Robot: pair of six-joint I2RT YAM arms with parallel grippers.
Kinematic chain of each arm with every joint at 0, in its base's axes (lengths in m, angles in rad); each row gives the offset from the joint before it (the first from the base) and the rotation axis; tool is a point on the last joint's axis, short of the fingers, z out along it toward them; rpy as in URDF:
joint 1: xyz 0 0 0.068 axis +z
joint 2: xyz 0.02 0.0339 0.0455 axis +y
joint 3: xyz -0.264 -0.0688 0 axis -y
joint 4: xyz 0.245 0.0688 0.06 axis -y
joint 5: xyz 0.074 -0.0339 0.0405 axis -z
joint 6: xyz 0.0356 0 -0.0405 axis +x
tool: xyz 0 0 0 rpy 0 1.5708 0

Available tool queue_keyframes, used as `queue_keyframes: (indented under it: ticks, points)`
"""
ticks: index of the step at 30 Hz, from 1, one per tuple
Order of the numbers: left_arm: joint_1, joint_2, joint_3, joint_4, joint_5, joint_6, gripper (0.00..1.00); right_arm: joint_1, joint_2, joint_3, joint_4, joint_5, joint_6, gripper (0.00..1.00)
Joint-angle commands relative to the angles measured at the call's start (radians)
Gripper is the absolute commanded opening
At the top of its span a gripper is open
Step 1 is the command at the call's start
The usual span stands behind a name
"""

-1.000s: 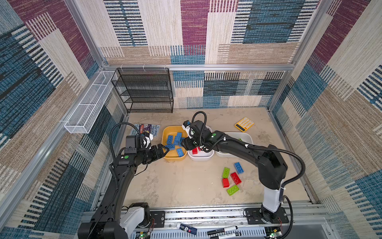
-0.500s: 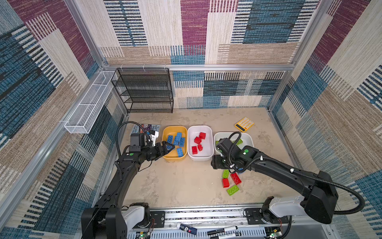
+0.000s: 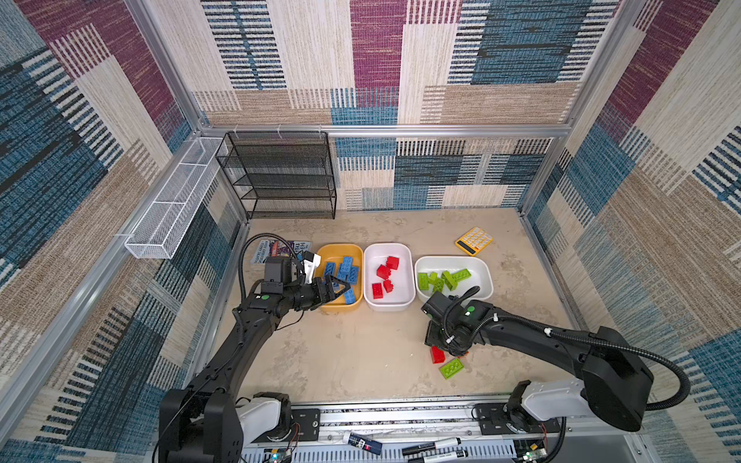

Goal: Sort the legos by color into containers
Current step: 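Move the right gripper back to the pile and grasp a green brick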

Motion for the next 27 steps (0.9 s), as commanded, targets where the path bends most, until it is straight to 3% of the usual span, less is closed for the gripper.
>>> queue_keyframes:
  ticks: [1,16,21,27]
  points:
    - [-0.001,-0.004,0.002,0.02,0.015,0.005,0.84,-0.01,0.025,-0.008,0.095,0.012,0.024,0.62]
    - [-0.002,0.009,0.017,-0.006,0.019,0.037,0.84,-0.049,0.165,0.046,0.08,0.095,-0.093,0.42]
    - [-0.002,0.003,0.015,-0.007,0.021,0.042,0.84,-0.047,0.155,0.076,0.043,0.123,-0.124,0.23]
    - [-0.002,0.007,0.017,0.002,0.03,0.039,0.84,-0.051,0.111,0.198,-0.075,0.191,-0.171,0.23]
